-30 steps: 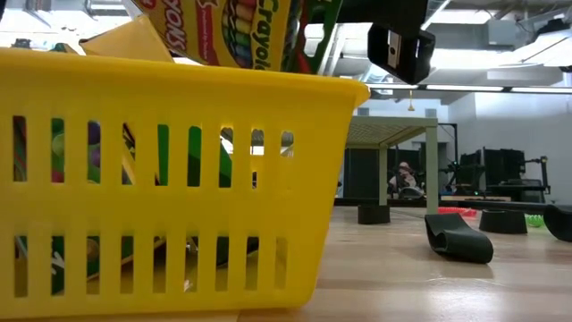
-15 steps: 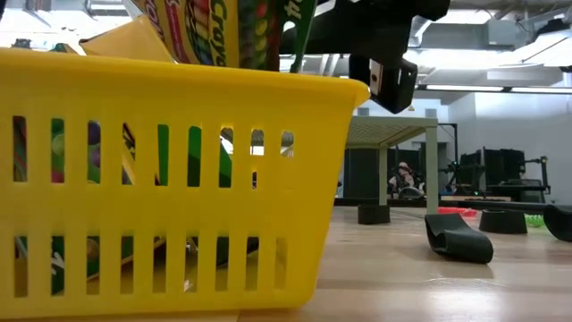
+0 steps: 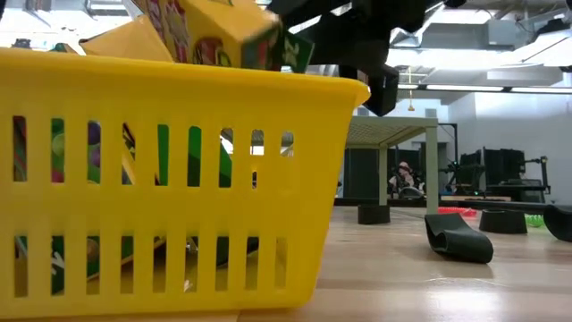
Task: Pick & Place Office Desk Supplies
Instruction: Put the yellow crayon box into the yellow bin
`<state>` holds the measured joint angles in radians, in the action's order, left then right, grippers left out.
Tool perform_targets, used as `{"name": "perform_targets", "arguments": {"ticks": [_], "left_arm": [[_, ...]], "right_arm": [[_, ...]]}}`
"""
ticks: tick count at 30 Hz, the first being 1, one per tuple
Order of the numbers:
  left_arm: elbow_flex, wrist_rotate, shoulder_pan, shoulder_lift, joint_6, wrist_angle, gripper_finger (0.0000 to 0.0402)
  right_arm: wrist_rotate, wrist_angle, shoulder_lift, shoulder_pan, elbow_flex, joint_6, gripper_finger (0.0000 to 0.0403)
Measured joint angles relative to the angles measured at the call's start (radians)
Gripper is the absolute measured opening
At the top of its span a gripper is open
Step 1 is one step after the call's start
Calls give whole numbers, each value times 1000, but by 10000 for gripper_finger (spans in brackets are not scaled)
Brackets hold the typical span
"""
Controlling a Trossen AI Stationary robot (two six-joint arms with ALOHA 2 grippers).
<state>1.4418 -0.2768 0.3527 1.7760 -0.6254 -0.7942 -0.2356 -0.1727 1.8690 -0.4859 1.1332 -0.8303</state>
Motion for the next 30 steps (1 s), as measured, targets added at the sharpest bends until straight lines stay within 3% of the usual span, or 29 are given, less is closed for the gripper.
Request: {"name": "perform_targets", "arguments": {"ticks": [30], "left_arm": [[0,33,-1,-6,-38,74,333]], "right_arm": [[3,17,18,0,1,-7,77]]}}
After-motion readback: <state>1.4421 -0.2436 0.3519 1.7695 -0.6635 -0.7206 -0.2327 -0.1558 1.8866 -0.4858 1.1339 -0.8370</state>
